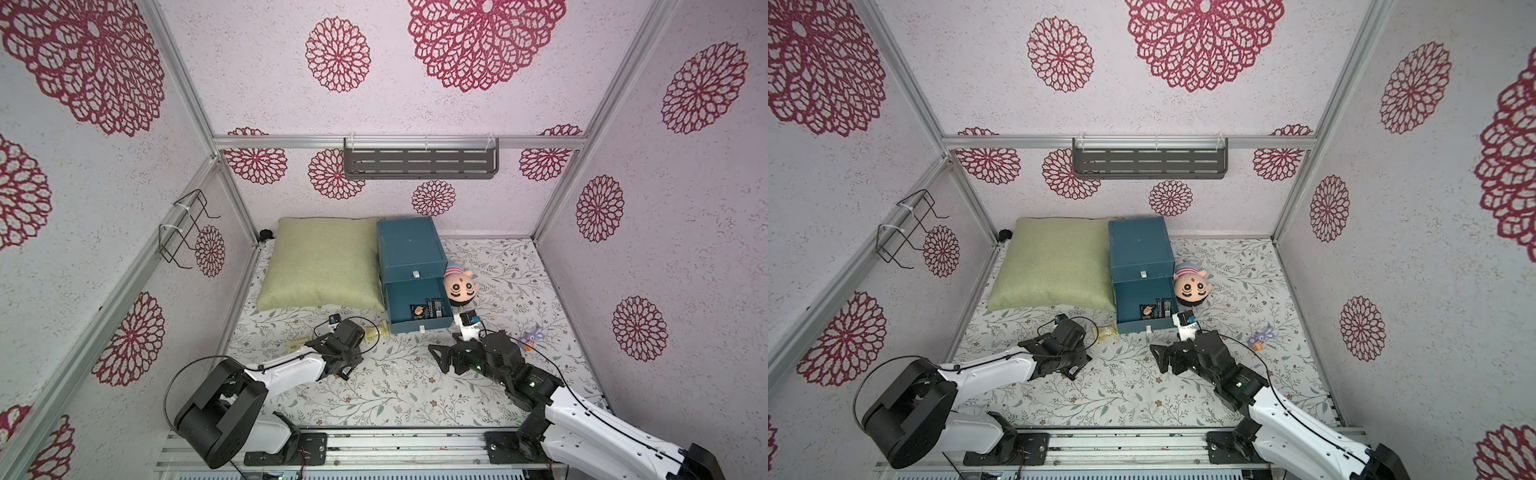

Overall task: Place the cookies into the drawer by color
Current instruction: Move the cookie to the center of the board.

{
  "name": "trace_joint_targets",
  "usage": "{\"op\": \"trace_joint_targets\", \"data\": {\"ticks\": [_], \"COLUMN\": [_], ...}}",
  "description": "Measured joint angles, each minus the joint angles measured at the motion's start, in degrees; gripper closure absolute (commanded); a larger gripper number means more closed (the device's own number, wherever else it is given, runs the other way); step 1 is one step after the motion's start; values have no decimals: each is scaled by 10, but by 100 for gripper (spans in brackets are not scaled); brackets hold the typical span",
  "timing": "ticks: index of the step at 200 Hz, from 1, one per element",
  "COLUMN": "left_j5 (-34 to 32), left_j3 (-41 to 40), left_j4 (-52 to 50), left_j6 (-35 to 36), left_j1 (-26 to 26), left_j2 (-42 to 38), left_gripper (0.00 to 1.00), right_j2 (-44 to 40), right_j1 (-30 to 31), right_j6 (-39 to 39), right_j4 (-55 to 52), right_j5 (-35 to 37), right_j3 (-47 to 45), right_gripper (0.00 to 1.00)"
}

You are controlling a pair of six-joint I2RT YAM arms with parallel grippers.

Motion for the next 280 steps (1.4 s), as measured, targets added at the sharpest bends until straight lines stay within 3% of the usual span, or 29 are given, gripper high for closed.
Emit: {"op": "trace_joint_targets", "data": {"ticks": [44, 97, 136, 183, 201, 280], "left_j5": [33, 65, 59, 23, 14, 13], "left_j3": [-10, 33, 40, 39, 26, -14], "left_j4": [26, 80, 48, -32, -59, -146], "left_j6": [-56, -93, -98, -84, -79, -63], "left_j1": [-60, -120, -126, -76, -45, 30], "left_j2": [-10, 55, 29, -102, -146, -256], "left_gripper": [52, 49, 37, 16, 0, 3], "right_j2": [12, 16, 16, 47, 77, 241], "right_j1": [0, 0, 1, 37, 65, 169], "right_j6": [7, 11, 11, 3, -9, -85], "right_j4": [16, 35, 47, 94, 119, 213], "right_j5": [-12, -27, -60, -100, -106, -90], "right_j3": [0, -8, -27, -37, -37, -4], "right_gripper": [3, 5, 6, 5, 2, 1]}}
